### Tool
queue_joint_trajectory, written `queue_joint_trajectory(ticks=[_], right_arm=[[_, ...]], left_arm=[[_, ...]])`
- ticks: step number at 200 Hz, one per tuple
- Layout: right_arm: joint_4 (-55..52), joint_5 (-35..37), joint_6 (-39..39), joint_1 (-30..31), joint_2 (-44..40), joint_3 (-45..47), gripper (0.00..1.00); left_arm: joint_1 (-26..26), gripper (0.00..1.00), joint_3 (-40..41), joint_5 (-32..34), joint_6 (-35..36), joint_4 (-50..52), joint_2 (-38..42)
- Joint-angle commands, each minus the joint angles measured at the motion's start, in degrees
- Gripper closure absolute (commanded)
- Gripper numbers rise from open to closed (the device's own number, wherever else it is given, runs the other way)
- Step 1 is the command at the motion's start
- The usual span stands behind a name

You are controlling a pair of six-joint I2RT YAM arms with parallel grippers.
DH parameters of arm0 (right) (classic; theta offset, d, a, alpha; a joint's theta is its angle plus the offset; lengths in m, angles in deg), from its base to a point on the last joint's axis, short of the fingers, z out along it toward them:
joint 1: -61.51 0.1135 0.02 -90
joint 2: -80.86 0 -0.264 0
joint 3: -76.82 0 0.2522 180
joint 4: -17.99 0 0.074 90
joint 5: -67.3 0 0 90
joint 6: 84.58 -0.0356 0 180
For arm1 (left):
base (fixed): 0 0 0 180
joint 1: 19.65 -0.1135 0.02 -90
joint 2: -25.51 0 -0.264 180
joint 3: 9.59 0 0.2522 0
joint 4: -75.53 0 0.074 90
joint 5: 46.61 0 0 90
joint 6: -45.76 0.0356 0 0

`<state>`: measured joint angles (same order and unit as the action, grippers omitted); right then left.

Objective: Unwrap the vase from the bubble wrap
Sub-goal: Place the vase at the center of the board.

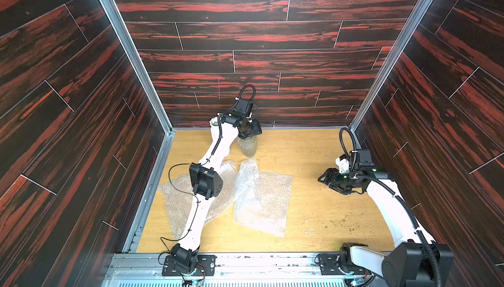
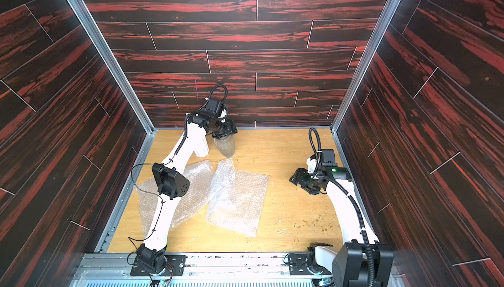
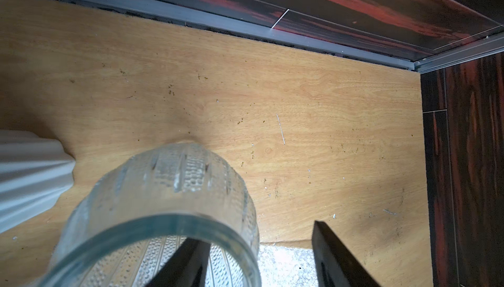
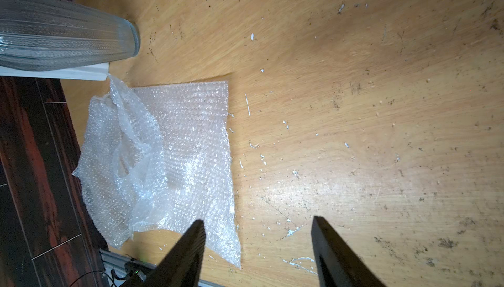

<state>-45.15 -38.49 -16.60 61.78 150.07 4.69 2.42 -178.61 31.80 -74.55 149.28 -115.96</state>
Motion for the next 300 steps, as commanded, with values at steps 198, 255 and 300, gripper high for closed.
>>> queue_joint_trajectory(ticks=[198,255,300], right_arm=[[2.98,7.05,1.4,0.25,-3.1,-3.68,0.01],[6.93,8.0,2.88,0.25,-6.89,-9.6,0.01],[27.83,28.23,-0.32,0.24,-21.13,9.85,0.01]], left_arm=[[0.33,0.16,4.58,-2.53,8.6,3.37,17.11],[4.76,0.0,43.66,5.55,15.32,-2.78,52.3],[4.84,0.0,92.8,30.15,7.17,-20.17,93.91]])
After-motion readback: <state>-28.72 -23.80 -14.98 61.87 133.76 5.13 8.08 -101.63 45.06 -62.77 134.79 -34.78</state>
